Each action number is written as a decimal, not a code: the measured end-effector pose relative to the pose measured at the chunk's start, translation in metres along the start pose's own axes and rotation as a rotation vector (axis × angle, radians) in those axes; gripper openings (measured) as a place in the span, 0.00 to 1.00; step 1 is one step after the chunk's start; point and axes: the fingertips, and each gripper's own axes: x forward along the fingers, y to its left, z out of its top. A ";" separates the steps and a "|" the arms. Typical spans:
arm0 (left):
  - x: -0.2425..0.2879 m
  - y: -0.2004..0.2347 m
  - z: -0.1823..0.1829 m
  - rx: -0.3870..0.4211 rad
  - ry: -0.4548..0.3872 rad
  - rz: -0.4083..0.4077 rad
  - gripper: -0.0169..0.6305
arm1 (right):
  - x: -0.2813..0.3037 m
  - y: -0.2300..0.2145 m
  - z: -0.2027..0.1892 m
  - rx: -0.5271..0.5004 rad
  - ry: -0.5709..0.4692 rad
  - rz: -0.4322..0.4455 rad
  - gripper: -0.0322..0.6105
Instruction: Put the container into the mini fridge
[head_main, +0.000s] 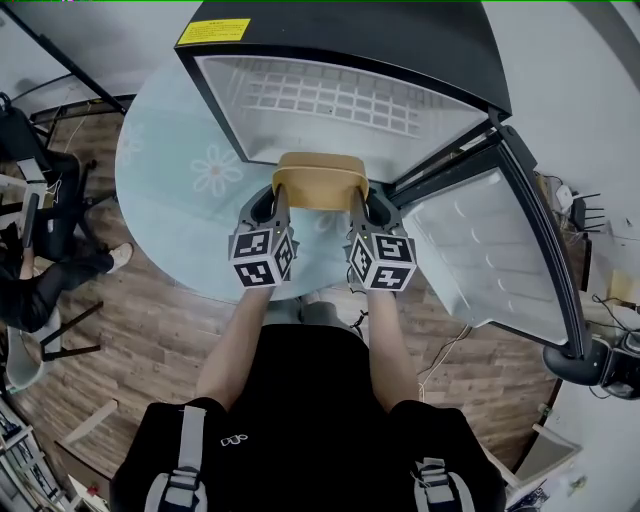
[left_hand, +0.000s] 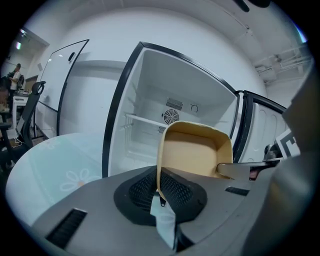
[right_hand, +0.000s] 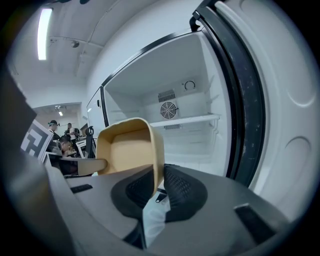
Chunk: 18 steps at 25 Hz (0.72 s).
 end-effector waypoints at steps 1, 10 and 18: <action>0.004 0.001 0.000 0.003 0.001 -0.004 0.05 | 0.004 -0.002 0.000 0.001 0.001 -0.003 0.12; 0.034 0.010 -0.005 0.044 0.035 -0.016 0.05 | 0.030 -0.011 -0.012 -0.030 -0.001 -0.025 0.12; 0.066 0.015 -0.013 0.042 0.063 -0.024 0.05 | 0.051 -0.025 -0.024 -0.040 0.021 -0.079 0.12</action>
